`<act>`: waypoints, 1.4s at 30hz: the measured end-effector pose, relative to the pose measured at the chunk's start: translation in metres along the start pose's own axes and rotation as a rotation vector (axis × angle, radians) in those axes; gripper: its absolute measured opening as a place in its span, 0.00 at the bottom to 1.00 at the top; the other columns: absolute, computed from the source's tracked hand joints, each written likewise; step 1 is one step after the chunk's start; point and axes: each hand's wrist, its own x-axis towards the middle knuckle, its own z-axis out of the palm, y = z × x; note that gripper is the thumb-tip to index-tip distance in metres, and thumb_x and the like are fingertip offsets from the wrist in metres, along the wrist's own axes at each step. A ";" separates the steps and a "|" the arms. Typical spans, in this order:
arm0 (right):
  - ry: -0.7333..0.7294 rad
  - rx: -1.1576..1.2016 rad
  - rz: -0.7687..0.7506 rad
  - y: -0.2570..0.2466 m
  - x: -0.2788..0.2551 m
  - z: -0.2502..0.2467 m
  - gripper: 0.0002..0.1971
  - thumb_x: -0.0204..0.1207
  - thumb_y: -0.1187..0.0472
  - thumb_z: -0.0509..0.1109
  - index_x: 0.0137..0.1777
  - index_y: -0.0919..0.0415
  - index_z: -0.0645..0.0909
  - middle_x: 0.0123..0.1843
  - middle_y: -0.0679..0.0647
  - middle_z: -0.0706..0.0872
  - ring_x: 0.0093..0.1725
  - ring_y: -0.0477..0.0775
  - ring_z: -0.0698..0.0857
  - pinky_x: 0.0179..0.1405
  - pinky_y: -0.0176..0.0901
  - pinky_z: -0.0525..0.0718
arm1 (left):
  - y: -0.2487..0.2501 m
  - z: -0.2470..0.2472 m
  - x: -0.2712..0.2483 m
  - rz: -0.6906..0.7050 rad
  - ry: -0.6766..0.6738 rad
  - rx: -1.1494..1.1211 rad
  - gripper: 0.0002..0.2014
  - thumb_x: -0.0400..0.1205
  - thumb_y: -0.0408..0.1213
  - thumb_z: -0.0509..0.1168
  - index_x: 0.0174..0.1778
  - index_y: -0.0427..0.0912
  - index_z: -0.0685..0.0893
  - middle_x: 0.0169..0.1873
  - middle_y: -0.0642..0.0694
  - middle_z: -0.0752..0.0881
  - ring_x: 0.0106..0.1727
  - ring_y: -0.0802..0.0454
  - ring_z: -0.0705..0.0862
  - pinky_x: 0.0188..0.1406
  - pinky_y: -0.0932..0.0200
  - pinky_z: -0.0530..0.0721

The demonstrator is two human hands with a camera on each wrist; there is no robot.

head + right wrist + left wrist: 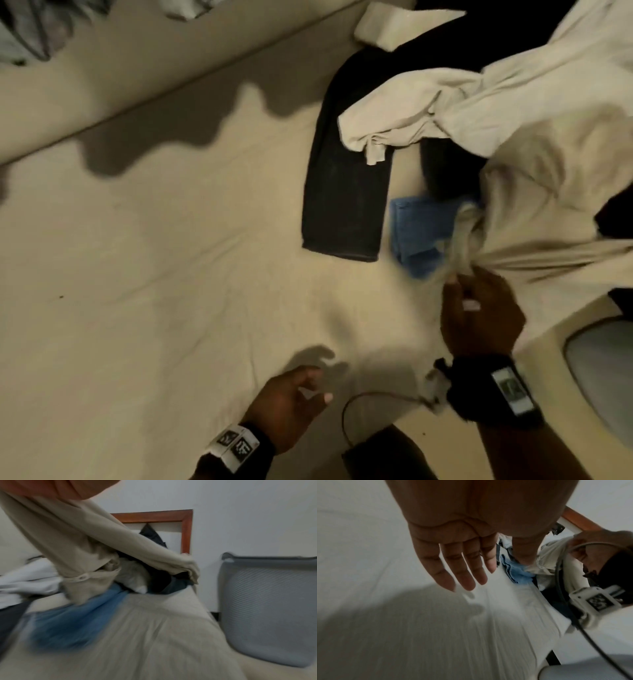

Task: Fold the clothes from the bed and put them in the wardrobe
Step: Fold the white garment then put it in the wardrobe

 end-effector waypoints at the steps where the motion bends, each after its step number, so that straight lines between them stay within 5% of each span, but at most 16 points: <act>1: -0.052 0.058 -0.070 -0.013 -0.017 0.008 0.22 0.86 0.51 0.64 0.36 0.63 0.89 0.44 0.62 0.91 0.43 0.62 0.88 0.43 0.48 0.80 | -0.010 -0.001 0.005 0.054 0.069 -0.097 0.19 0.70 0.74 0.68 0.56 0.80 0.82 0.52 0.65 0.88 0.45 0.66 0.87 0.54 0.63 0.85; 3: -0.390 0.323 -0.250 -0.066 -0.077 0.035 0.21 0.86 0.50 0.63 0.31 0.54 0.81 0.37 0.49 0.86 0.35 0.52 0.84 0.37 0.40 0.78 | -0.035 -0.007 0.014 0.124 0.196 -0.306 0.26 0.75 0.74 0.65 0.67 0.71 0.84 0.59 0.62 0.89 0.55 0.59 0.88 0.59 0.59 0.83; 5: -0.744 0.557 -0.387 -0.092 -0.139 0.067 0.16 0.84 0.49 0.69 0.34 0.53 0.79 0.35 0.47 0.81 0.34 0.47 0.81 0.35 0.35 0.76 | -0.063 -0.016 0.023 0.116 0.313 -0.449 0.32 0.78 0.74 0.61 0.68 0.56 0.87 0.63 0.51 0.90 0.65 0.50 0.88 0.65 0.51 0.82; 7: -1.107 0.538 -0.359 -0.090 -0.172 0.094 0.09 0.80 0.46 0.73 0.43 0.48 0.82 0.41 0.46 0.83 0.38 0.45 0.83 0.37 0.28 0.69 | -0.087 -0.025 0.030 0.059 0.386 -0.460 0.31 0.77 0.76 0.59 0.58 0.56 0.90 0.50 0.50 0.93 0.54 0.52 0.90 0.57 0.48 0.86; 9: -1.297 0.400 -0.402 -0.076 -0.191 0.121 0.10 0.77 0.41 0.71 0.46 0.45 0.84 0.45 0.45 0.85 0.43 0.46 0.85 0.42 0.30 0.74 | -0.111 -0.026 0.034 0.024 0.417 -0.378 0.21 0.79 0.70 0.64 0.54 0.61 0.90 0.43 0.52 0.93 0.45 0.55 0.91 0.53 0.46 0.89; 12: -1.287 0.433 -0.358 -0.062 -0.201 0.134 0.20 0.79 0.39 0.67 0.33 0.52 0.79 0.33 0.47 0.81 0.33 0.47 0.80 0.36 0.45 0.80 | -0.130 -0.018 0.041 0.080 0.424 -0.423 0.07 0.83 0.51 0.70 0.55 0.59 0.90 0.45 0.50 0.94 0.48 0.51 0.93 0.55 0.40 0.89; 17: -1.269 0.527 -0.374 -0.055 -0.214 0.142 0.20 0.83 0.42 0.68 0.31 0.49 0.76 0.32 0.45 0.79 0.34 0.45 0.80 0.38 0.48 0.79 | -0.149 -0.007 0.050 0.167 0.571 -0.310 0.16 0.81 0.62 0.65 0.53 0.56 0.89 0.39 0.51 0.92 0.42 0.50 0.91 0.47 0.45 0.89; 21: -1.224 0.401 -0.420 -0.056 -0.215 0.143 0.20 0.80 0.42 0.69 0.31 0.52 0.82 0.32 0.50 0.85 0.36 0.49 0.83 0.40 0.45 0.79 | -0.153 -0.003 0.045 0.215 0.576 -0.344 0.10 0.82 0.54 0.67 0.45 0.54 0.88 0.34 0.52 0.90 0.35 0.52 0.86 0.40 0.51 0.85; 25: -1.126 0.299 -0.269 -0.087 -0.217 0.106 0.17 0.71 0.43 0.73 0.30 0.53 0.79 0.31 0.46 0.83 0.34 0.48 0.80 0.37 0.42 0.73 | -0.142 -0.014 0.004 0.243 0.675 -0.576 0.11 0.82 0.46 0.71 0.44 0.42 0.85 0.34 0.35 0.87 0.35 0.50 0.81 0.39 0.46 0.82; 30: -1.237 0.926 -0.189 -0.149 -0.207 0.004 0.18 0.65 0.61 0.84 0.47 0.51 0.78 0.33 0.45 0.77 0.32 0.44 0.72 0.32 0.41 0.70 | -0.126 -0.039 -0.102 0.615 0.891 -0.482 0.09 0.85 0.45 0.65 0.57 0.48 0.84 0.56 0.49 0.88 0.57 0.53 0.86 0.57 0.57 0.82; 33: -1.137 0.948 -0.211 -0.176 -0.184 -0.027 0.10 0.71 0.64 0.79 0.50 0.56 0.84 0.39 0.37 0.85 0.38 0.36 0.81 0.44 0.33 0.77 | -0.112 -0.037 -0.159 0.673 0.785 -0.539 0.08 0.86 0.41 0.61 0.41 0.46 0.76 0.37 0.60 0.84 0.37 0.60 0.80 0.40 0.60 0.78; 36: -1.136 0.895 -0.262 -0.201 -0.173 -0.055 0.04 0.73 0.61 0.76 0.39 0.55 0.84 0.35 0.47 0.85 0.36 0.46 0.82 0.42 0.43 0.78 | -0.107 -0.036 -0.200 0.614 0.611 -0.689 0.05 0.83 0.41 0.59 0.51 0.48 0.77 0.47 0.46 0.91 0.33 0.50 0.84 0.30 0.58 0.78; 38: -1.143 0.952 -0.391 -0.219 -0.168 -0.089 0.05 0.72 0.60 0.76 0.37 0.56 0.84 0.34 0.48 0.84 0.34 0.47 0.80 0.38 0.41 0.77 | -0.104 -0.038 -0.228 0.615 0.603 -0.769 0.18 0.75 0.35 0.58 0.61 0.49 0.77 0.54 0.39 0.90 0.37 0.45 0.85 0.28 0.58 0.77; 40: -1.081 1.123 -0.481 -0.243 -0.160 -0.133 0.06 0.72 0.58 0.74 0.38 0.59 0.81 0.33 0.44 0.83 0.33 0.42 0.78 0.36 0.35 0.75 | -0.098 -0.031 -0.252 0.648 0.626 -0.750 0.29 0.67 0.30 0.58 0.67 0.51 0.77 0.57 0.44 0.88 0.47 0.48 0.84 0.34 0.58 0.81; 42: -0.966 1.304 -0.462 -0.267 -0.144 -0.166 0.05 0.75 0.62 0.71 0.39 0.58 0.80 0.33 0.41 0.80 0.32 0.39 0.74 0.35 0.32 0.72 | -0.089 -0.020 -0.268 0.714 0.580 -0.655 0.30 0.70 0.37 0.69 0.71 0.50 0.75 0.60 0.50 0.85 0.55 0.51 0.83 0.45 0.55 0.85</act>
